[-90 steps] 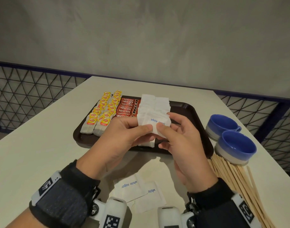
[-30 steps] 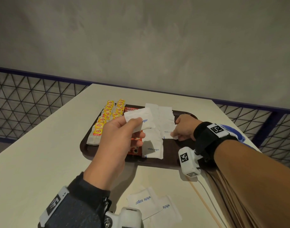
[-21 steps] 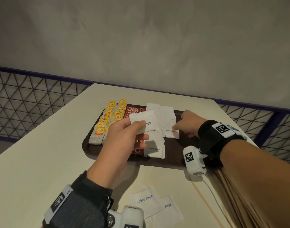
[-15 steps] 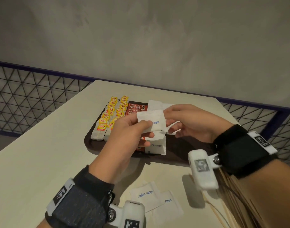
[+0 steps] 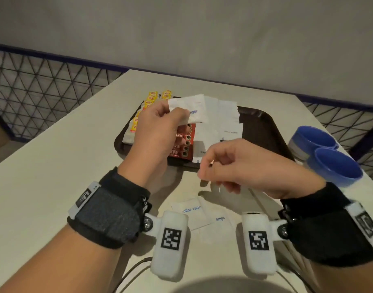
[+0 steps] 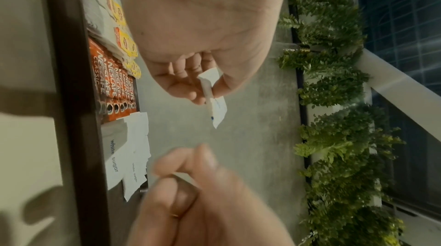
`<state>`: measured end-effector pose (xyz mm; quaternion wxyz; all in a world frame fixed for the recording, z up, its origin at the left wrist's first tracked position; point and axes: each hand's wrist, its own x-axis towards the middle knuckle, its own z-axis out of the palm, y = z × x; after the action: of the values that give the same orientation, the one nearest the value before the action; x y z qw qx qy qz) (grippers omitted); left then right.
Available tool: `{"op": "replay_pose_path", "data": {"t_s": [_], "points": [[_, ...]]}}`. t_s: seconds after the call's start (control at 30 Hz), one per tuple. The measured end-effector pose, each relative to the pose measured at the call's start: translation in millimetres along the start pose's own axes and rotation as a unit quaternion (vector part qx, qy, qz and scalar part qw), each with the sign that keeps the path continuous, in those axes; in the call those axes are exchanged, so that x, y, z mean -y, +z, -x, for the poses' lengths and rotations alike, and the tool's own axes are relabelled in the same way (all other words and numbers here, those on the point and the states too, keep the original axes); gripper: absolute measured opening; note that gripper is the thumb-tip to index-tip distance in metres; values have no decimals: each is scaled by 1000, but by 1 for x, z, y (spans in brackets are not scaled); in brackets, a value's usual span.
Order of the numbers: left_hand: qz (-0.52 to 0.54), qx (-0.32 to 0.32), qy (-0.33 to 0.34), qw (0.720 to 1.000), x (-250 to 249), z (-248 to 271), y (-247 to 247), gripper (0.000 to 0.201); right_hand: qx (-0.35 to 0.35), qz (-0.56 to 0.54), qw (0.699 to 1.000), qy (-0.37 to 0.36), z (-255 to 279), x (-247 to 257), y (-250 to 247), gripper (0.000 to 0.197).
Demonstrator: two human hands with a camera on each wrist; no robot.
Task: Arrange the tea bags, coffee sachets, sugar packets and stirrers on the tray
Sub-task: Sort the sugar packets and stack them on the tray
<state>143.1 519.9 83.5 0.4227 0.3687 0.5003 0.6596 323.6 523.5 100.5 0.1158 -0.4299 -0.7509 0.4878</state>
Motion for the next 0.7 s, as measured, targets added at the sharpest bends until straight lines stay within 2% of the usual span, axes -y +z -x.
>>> {"op": "replay_pose_path", "data": {"t_s": [0.03, 0.1, 0.2, 0.27, 0.43, 0.57, 0.7], "points": [[8, -8, 0, 1000, 0, -1, -1, 14, 35, 44, 998, -13, 1, 1, 3, 26], [14, -16, -3, 1000, 0, -2, -1, 13, 90, 119, 989, -18, 3, 0, 10, 43], [8, -12, -7, 1000, 1, -2, -1, 12, 113, 195, 974, -2, 1, -4, 17, 67], [6, -12, -9, 1000, 1, -1, -1, 12, 128, 236, 963, -1, 1, -5, 22, 74], [7, -10, -12, 1000, 1, 0, -1, 11, 109, 279, 954, -17, 5, -6, 30, 60], [9, -10, -14, 1000, 1, 1, -1, 10, 80, 269, 960, -19, 2, -9, 30, 44], [7, -7, -18, 1000, 0, 1, -1, 11, 71, 270, 960, -9, 4, -11, 28, 38]]}}
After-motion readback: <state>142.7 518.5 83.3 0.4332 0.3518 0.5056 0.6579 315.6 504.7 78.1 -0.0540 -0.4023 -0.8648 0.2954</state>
